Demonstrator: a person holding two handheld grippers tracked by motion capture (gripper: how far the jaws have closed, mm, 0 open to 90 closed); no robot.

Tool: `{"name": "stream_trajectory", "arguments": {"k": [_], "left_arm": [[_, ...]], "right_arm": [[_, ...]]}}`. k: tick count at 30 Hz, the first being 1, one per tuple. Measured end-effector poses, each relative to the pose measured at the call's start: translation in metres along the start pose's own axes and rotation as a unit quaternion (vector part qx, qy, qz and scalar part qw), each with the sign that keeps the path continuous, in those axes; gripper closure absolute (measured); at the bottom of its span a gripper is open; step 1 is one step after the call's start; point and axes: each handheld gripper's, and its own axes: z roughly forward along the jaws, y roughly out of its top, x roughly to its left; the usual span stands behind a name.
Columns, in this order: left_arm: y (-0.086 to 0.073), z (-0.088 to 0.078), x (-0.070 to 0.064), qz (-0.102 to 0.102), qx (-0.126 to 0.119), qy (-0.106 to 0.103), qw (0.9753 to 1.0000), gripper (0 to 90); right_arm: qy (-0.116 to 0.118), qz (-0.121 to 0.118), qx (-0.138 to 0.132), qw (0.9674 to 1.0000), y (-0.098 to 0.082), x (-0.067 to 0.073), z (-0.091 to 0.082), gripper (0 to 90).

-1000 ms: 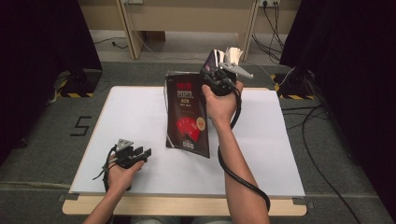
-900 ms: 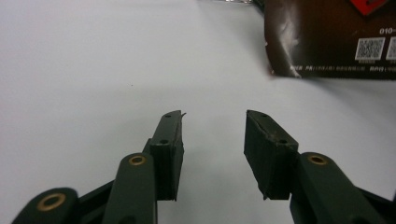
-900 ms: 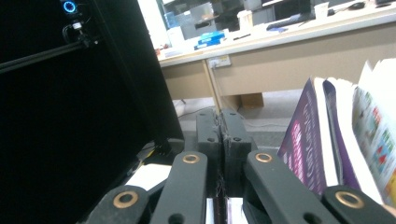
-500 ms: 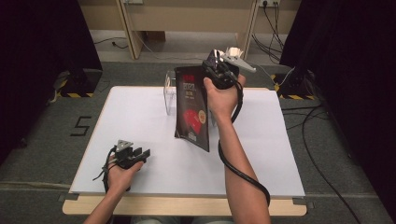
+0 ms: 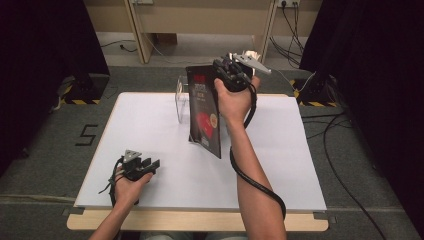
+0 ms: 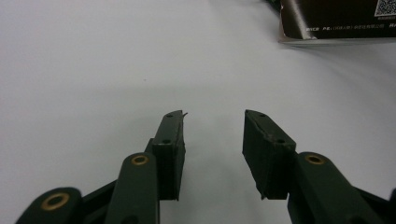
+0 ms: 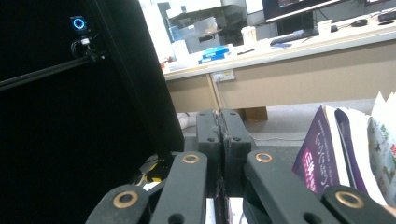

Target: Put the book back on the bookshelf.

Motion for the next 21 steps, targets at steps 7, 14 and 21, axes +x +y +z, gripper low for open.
{"name": "stream_trajectory", "arguments": {"k": [7, 14, 21], "left_arm": [[-0.001, 0.002, 0.002, 0.000, 0.000, 0.005, 1.0000, 58.0], [-0.002, 0.002, 0.002, -0.001, -0.001, 0.008, 1.0000, 58.7], [-0.002, 0.002, 0.001, 0.001, -0.001, 0.008, 1.0000, 58.8]], "right_arm": [[0.003, 0.000, -0.004, 1.0000, 0.003, 0.004, 0.005, 88.4], [0.005, -0.003, -0.005, 1.0000, 0.006, 0.008, 0.012, 88.4], [0.004, -0.001, -0.010, 0.9999, 0.009, 0.010, 0.020, 88.4]]}}
